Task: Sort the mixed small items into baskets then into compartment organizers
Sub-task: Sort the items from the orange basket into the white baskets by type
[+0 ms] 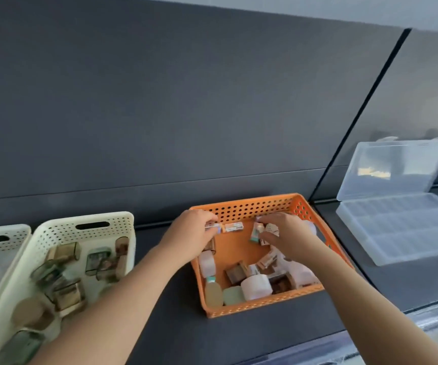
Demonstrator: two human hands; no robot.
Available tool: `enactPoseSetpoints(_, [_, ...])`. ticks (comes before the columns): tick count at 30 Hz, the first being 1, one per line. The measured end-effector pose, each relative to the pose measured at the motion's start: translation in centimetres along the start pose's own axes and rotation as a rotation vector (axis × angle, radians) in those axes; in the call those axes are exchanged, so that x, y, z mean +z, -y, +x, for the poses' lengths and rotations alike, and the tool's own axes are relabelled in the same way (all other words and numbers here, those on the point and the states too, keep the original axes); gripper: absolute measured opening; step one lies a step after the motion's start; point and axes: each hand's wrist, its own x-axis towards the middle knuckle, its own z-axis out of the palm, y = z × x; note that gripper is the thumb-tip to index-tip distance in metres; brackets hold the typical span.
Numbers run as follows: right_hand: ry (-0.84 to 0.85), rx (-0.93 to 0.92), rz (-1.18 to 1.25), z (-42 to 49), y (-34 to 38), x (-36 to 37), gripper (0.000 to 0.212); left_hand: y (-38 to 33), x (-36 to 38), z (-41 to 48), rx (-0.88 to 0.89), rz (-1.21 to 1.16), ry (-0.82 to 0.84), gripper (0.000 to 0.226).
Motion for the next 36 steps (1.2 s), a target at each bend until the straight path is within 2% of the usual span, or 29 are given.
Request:
enactPoseSetpoints(5, [0.072,-0.108,0.064,2.7,-1.6,0.9,0.032,-0.1,2.4,3.5,-0.058,0.256,0.217,0.018])
enactPoseSetpoints(9, [0.116,-0.195,0.064,4.5,-1.8,1.8,0.035,-0.1,3.3,5.9,-0.191,0.366,0.324,0.016])
enactPoseSetpoints(13, [0.125,-0.247,0.1,5.6,-2.6,2.3,0.025,0.0,3.7,6.6,-0.203,0.37,0.284,0.028])
enactPoseSetpoints(17, [0.117,-0.28,0.131,5.8,-3.4,2.5,0.031,-0.5,3.7,6.7,-0.211,0.399,0.309,0.034])
enactPoseSetpoints(20, [0.116,-0.292,0.143,6.2,-3.8,2.6,0.032,-0.8,4.0,6.7,-0.229,0.384,0.344,0.032])
enactPoseSetpoints(27, [0.149,-0.343,0.091,7.4,-2.9,3.2,0.032,-0.3,4.4,6.3,-0.243,0.277,0.4,0.006])
enactPoseSetpoints(31, [0.198,-0.351,-0.005,8.0,-1.5,4.3,0.032,0.1,3.9,6.2,-0.202,0.243,0.411,0.01])
enactPoseSetpoints(36, [0.148,-0.396,-0.119,8.4,-1.1,5.8,0.023,0.3,2.8,6.5,-0.137,0.135,0.373,0.004])
